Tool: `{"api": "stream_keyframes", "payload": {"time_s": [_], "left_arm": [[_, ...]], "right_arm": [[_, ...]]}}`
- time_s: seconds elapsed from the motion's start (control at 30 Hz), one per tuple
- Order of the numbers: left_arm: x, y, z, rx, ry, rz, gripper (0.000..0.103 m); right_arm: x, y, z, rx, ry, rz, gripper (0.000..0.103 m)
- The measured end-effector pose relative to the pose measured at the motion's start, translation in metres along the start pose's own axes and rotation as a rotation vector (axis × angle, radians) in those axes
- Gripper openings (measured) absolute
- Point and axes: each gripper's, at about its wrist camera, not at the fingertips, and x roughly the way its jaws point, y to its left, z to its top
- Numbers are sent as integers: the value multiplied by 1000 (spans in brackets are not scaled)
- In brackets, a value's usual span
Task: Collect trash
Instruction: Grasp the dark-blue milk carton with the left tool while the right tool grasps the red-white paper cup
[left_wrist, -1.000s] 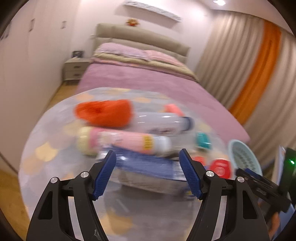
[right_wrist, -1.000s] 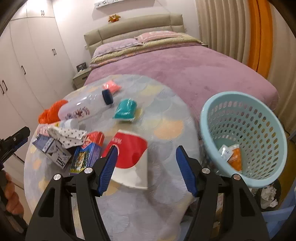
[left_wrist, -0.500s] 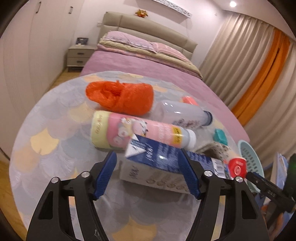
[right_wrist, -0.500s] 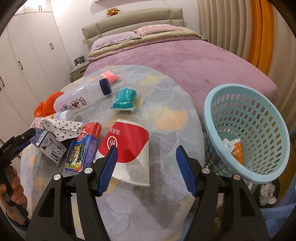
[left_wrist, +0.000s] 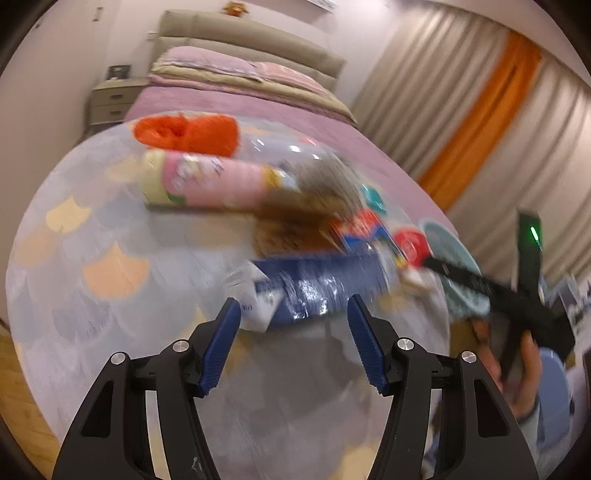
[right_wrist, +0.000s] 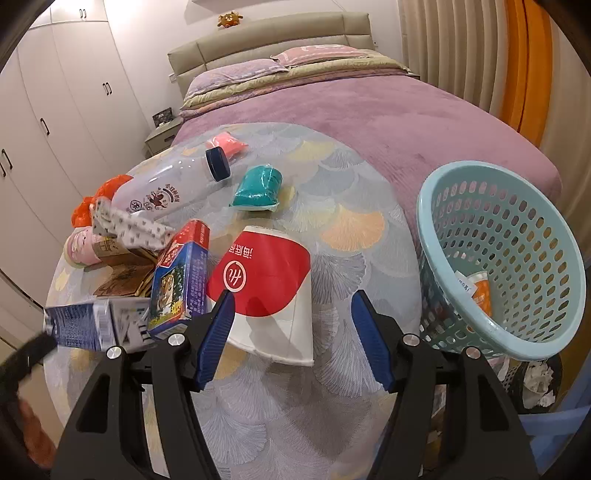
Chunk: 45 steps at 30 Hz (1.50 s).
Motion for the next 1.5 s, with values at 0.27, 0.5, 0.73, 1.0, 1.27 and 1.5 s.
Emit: {"api": "stream_keyframes", "payload": {"time_s": [0.27,0.5,0.73,1.0,1.27,1.5], "left_arm": [[-24,-1,-5,65,-44,80,75],[1,-10,17,178,-39,68,81],[28,-35,28,336,36,105,85],[52,-57,24,395,121,154,57],[46,-61,13,333,101,126,37],[28,-48,10,243,41,89,36]], "right_arm": [[3,-1,-4,10,11,8,62],[-2,1,-5,10,3,15,62],[-5,-5,-3,19,3,11,62],[8,-5,2,25,38,52,62],[33,1,9,48,100,130,62],[44,18,16,7,103,115,60]]}}
